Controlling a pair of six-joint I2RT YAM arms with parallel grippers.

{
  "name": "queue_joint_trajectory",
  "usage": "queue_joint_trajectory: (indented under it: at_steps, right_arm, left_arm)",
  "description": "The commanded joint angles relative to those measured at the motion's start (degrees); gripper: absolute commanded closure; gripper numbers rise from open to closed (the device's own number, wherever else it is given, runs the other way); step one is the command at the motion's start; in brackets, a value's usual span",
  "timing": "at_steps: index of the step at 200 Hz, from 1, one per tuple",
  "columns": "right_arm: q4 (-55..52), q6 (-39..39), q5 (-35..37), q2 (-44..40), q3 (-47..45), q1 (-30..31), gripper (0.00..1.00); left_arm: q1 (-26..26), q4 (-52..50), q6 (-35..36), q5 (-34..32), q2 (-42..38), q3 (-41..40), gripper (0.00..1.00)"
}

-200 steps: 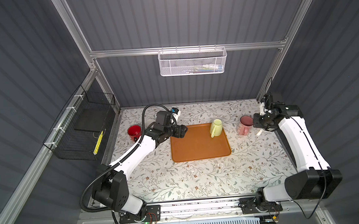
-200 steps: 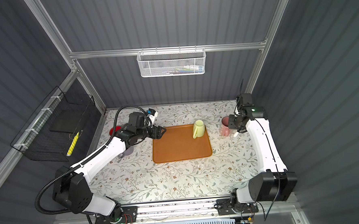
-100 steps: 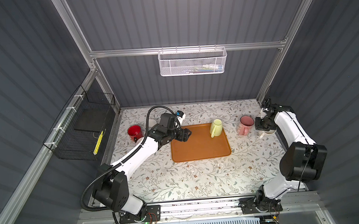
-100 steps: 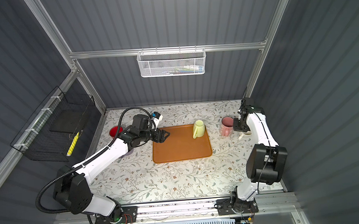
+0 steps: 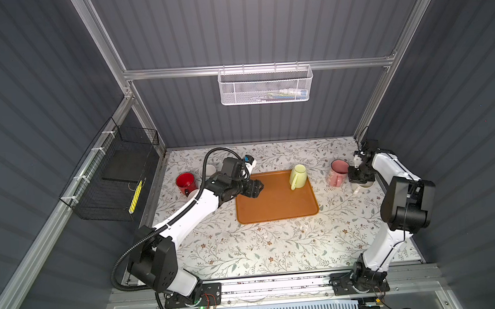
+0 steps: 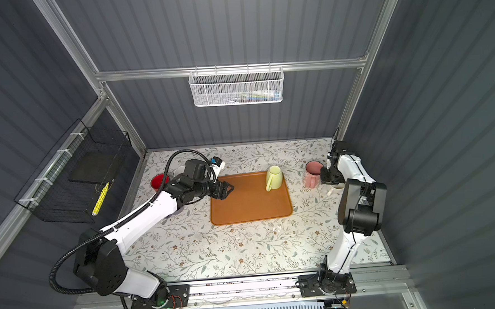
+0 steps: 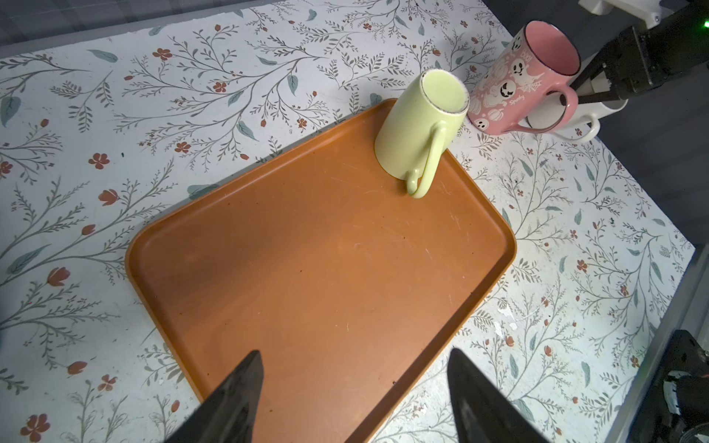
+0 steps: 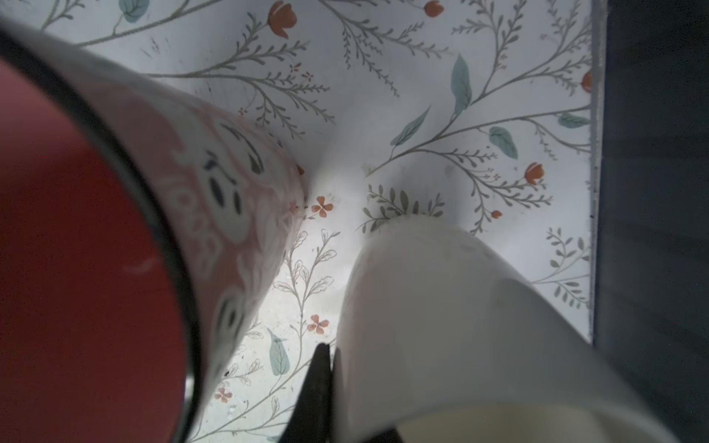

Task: Turn the mug right side up
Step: Place the mug at the top-right of the table.

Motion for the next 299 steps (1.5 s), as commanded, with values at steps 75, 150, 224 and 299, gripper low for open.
queue_joint_trajectory:
  at_steps: [75,150,224,299]
  right_arm:
    - [-0.9,-1.6,0.0,2.8,4.8,-0.9,0.9]
    - [-3.1,-1.5,-1.8,1.6,5.9,-0.9,0.73]
    - [-4.7,0.6,0.9,-3.5,7.5,-0.8,0.67]
    - [-3.0,2.6,1.0,-14.4,6.8,1.4,0.62]
  left_arm:
    - [-1.4,-2.8,0.7,-0.3,3.4,4.3,0.25]
    - [-1.6,-2.7,0.7,0.2,3.5,4.1,0.25]
    - [-2.4,-2.6,1.3,0.0,3.3,4.0,0.23]
    - [-7.9,-2.1,1.2,-2.9,7.7,7.8,0.22]
